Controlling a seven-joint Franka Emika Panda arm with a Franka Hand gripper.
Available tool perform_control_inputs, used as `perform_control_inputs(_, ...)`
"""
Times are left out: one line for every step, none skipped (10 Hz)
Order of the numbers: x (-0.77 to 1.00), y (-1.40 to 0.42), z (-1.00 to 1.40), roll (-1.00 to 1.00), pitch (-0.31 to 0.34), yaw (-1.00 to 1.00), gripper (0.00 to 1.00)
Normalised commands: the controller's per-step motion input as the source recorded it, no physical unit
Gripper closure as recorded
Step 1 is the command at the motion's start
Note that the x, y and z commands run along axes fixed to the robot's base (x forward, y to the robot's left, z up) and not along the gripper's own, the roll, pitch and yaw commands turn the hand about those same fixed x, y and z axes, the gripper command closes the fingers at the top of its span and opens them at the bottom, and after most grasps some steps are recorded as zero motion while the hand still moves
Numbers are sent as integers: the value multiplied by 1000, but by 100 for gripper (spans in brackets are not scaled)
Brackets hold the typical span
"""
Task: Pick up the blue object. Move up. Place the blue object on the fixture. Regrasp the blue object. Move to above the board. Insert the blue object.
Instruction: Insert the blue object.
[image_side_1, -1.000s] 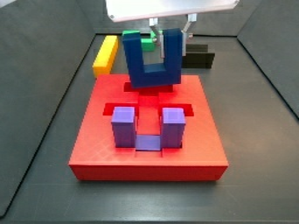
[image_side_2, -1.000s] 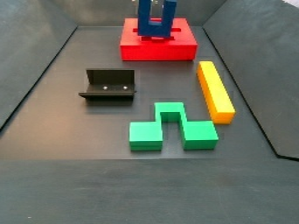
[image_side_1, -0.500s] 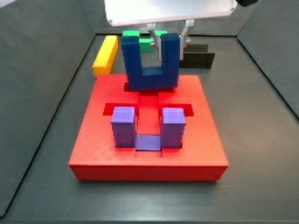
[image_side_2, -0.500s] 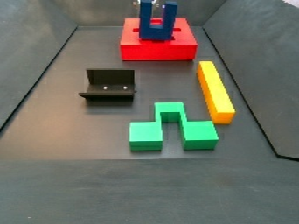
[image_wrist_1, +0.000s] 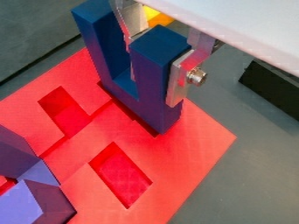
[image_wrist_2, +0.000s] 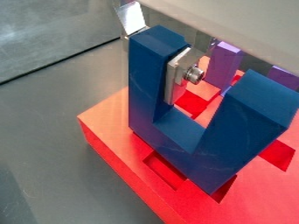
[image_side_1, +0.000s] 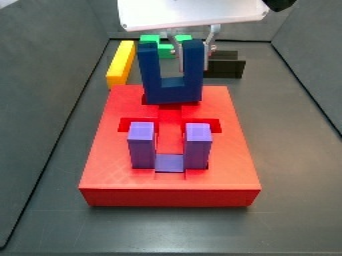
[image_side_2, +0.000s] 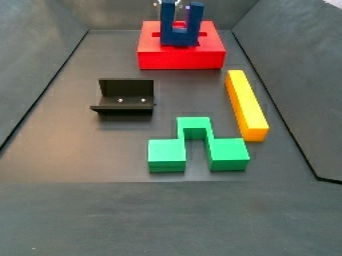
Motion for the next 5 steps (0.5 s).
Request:
perform_control_inputs(0,-111,-54,189,27,-3,100)
perform_control_inputs(14,-134,0,143,19,0,100)
perform_control_inputs(29,-120,0,120,10,0,100)
perform_control_inputs(9,-86,-17,120,4,0,100)
perform_control_inputs(0,-31,-89,154,0,0,100)
